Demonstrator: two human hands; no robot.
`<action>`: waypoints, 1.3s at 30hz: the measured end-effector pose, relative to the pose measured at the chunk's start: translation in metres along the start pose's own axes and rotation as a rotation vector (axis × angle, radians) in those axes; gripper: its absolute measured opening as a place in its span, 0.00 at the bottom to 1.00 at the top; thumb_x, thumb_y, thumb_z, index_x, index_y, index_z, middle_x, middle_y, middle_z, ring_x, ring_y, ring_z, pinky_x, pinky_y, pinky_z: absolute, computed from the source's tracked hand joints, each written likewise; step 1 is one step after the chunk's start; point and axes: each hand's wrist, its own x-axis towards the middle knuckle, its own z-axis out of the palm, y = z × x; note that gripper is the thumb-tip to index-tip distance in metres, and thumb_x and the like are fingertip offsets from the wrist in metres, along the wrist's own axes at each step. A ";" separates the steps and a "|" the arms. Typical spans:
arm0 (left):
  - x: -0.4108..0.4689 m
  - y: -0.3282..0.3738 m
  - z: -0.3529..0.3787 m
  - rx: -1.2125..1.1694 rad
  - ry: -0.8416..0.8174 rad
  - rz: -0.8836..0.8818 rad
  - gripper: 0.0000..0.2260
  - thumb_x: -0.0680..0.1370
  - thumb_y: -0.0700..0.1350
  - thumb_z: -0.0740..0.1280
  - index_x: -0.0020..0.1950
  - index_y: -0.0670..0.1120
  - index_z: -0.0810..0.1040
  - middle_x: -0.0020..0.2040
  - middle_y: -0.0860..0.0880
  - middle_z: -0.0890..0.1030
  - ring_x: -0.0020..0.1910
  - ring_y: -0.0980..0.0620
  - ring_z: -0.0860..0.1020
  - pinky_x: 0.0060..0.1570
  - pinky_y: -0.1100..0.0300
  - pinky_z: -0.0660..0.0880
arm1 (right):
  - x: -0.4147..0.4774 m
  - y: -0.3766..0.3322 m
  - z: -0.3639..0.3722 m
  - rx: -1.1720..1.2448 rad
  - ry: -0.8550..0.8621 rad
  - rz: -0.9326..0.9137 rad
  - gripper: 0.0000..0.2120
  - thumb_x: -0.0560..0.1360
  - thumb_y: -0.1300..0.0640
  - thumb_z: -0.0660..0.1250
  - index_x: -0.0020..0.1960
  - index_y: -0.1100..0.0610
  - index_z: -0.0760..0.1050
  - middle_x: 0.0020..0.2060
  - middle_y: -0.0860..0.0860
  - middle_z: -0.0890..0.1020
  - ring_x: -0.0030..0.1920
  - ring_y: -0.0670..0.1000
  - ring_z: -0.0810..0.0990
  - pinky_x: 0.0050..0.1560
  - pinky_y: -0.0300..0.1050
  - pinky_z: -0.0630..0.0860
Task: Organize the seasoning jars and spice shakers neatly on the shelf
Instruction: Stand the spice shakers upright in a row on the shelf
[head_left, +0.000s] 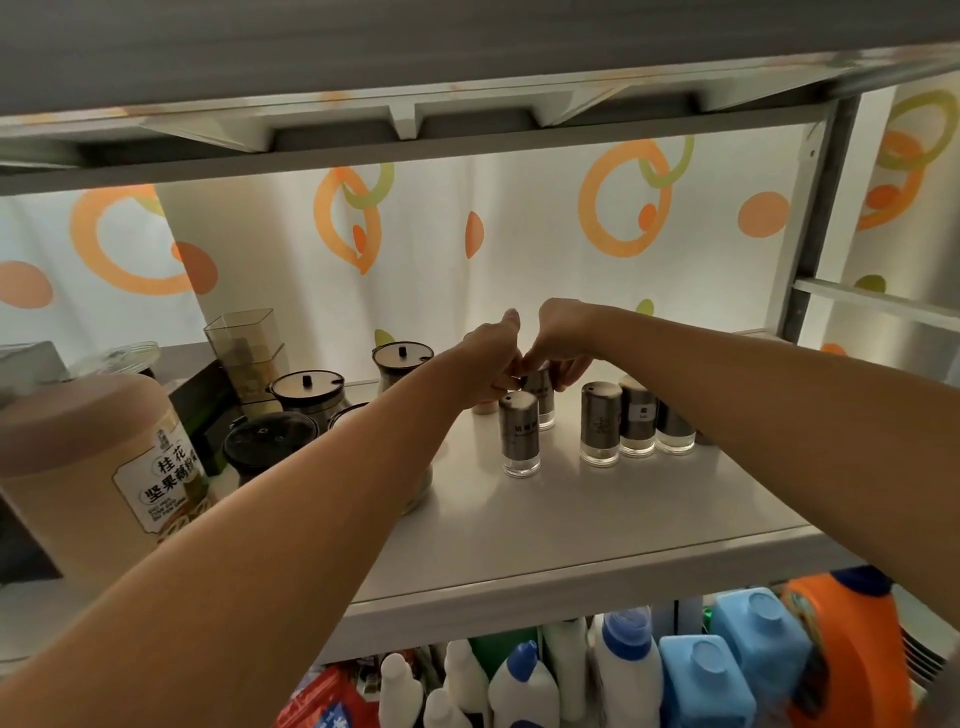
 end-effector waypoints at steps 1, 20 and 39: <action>0.000 -0.001 0.000 0.002 0.000 0.002 0.28 0.81 0.61 0.48 0.47 0.40 0.76 0.55 0.40 0.82 0.55 0.43 0.80 0.60 0.49 0.74 | 0.000 0.000 0.000 -0.001 -0.001 0.003 0.16 0.71 0.58 0.75 0.50 0.69 0.77 0.42 0.64 0.85 0.40 0.59 0.86 0.47 0.52 0.83; -0.031 0.078 0.023 -0.186 -0.008 0.271 0.26 0.83 0.58 0.47 0.47 0.41 0.76 0.57 0.40 0.81 0.57 0.45 0.78 0.61 0.52 0.73 | -0.046 0.005 -0.085 0.054 0.199 -0.101 0.14 0.73 0.60 0.73 0.51 0.70 0.77 0.43 0.63 0.84 0.41 0.56 0.86 0.48 0.49 0.83; 0.014 0.105 0.121 -0.060 -0.190 0.065 0.23 0.82 0.57 0.48 0.50 0.40 0.72 0.43 0.43 0.76 0.38 0.49 0.73 0.38 0.59 0.69 | -0.050 0.166 -0.117 0.352 0.270 0.126 0.16 0.72 0.62 0.74 0.54 0.71 0.78 0.48 0.65 0.83 0.48 0.60 0.84 0.55 0.53 0.81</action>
